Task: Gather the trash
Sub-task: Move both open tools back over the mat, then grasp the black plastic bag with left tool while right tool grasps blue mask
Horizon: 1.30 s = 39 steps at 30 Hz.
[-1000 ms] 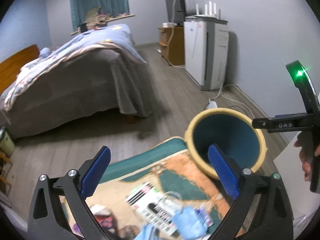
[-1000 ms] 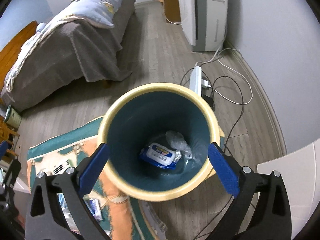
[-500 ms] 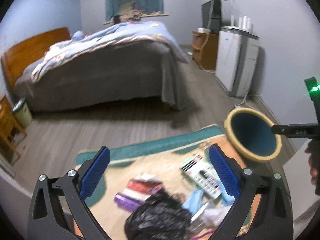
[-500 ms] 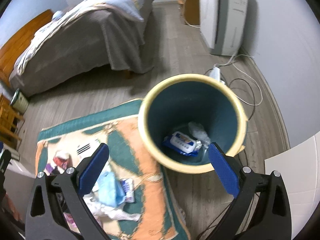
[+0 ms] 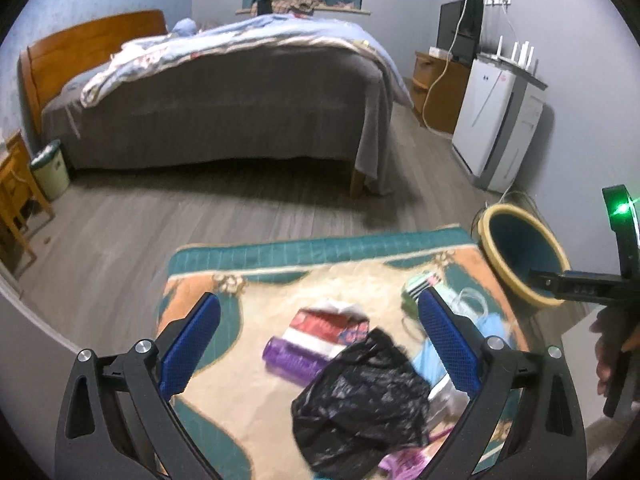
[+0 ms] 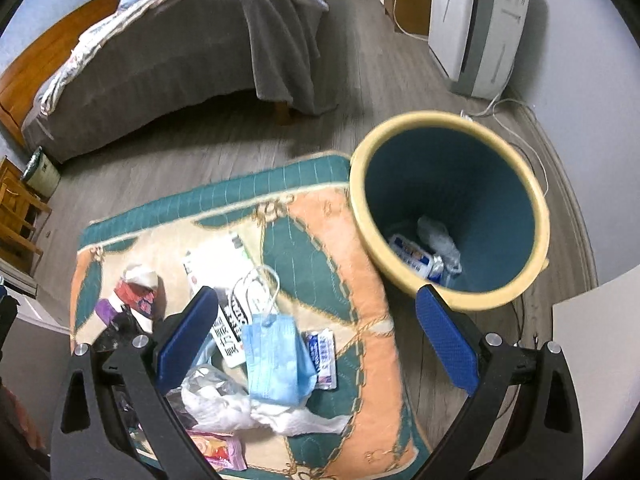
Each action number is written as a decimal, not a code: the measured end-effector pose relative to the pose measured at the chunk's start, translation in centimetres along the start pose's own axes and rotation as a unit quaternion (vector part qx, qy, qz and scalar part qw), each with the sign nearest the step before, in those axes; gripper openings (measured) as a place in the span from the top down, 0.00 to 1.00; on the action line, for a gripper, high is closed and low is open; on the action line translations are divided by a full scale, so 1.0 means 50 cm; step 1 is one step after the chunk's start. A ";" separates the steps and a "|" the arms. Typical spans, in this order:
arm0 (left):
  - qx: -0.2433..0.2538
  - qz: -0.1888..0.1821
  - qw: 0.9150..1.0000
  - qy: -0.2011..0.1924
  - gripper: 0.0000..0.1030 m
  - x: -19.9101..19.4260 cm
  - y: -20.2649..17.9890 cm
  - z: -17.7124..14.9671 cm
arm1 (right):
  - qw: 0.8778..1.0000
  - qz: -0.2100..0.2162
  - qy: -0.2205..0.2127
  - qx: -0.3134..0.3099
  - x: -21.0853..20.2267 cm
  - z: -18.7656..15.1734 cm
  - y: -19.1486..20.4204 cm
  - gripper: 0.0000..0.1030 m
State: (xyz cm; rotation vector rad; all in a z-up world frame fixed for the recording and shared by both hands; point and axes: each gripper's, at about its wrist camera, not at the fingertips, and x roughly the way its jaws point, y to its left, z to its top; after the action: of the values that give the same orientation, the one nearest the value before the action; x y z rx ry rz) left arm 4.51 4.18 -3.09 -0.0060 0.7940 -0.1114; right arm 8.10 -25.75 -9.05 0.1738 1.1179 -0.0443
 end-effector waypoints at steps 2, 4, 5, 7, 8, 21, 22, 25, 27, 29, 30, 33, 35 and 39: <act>0.005 0.007 1.000 0.014 0.05 0.015 0.010 -0.012 | 1.000 0.003 0.021 0.007 0.020 -0.008 0.009 0.06; 0.019 0.015 0.999 0.029 0.05 0.035 0.019 -0.027 | 1.000 -0.001 0.026 0.004 0.030 -0.014 0.019 0.06; 0.025 0.020 0.999 0.036 0.05 0.044 0.021 -0.032 | 1.000 -0.005 0.027 0.002 0.032 -0.016 0.023 0.06; 0.036 0.026 0.997 0.056 0.05 0.065 0.023 -0.046 | 0.999 -0.005 0.032 -0.002 0.039 -0.019 0.032 0.06; 0.039 0.025 0.997 0.064 0.05 0.072 0.022 -0.050 | 0.999 -0.002 0.036 -0.004 0.044 -0.022 0.037 0.06; 0.063 -0.031 0.986 0.151 0.05 0.149 -0.059 -0.098 | 0.996 -0.020 0.068 -0.051 0.101 -0.046 0.069 0.06; 0.064 -0.032 0.985 0.159 0.05 0.157 -0.065 -0.103 | 0.996 -0.017 0.073 -0.052 0.107 -0.048 0.069 0.06; 0.061 -0.033 0.981 0.181 0.06 0.178 -0.070 -0.111 | 0.994 -0.003 0.090 -0.060 0.124 -0.054 0.075 0.13; 0.055 -0.039 0.979 0.192 0.08 0.188 -0.070 -0.114 | 0.992 0.005 0.106 -0.068 0.140 -0.060 0.081 0.25; 0.051 -0.044 0.978 0.196 0.09 0.193 -0.070 -0.115 | 0.989 0.005 0.123 -0.077 0.156 -0.068 0.085 0.35; 0.051 -0.047 0.978 0.198 0.15 0.195 -0.071 -0.115 | 0.988 0.005 0.129 -0.081 0.162 -0.071 0.086 0.46; 0.045 -0.052 0.974 0.215 0.37 0.207 -0.069 -0.120 | 0.987 0.006 0.130 -0.089 0.163 -0.072 0.091 0.59; 0.045 -0.046 0.973 0.221 0.43 0.213 -0.067 -0.124 | 0.987 0.004 0.123 -0.099 0.158 -0.070 0.099 0.64; 0.046 -0.037 0.973 0.225 0.61 0.214 -0.061 -0.126 | 0.988 0.002 0.111 -0.110 0.146 -0.069 0.112 0.72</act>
State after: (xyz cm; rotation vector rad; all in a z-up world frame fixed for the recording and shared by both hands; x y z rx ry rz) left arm 7.18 0.31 -14.98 0.0811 1.2412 -0.2248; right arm 8.91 -19.27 -16.43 -0.0188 1.3349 0.1041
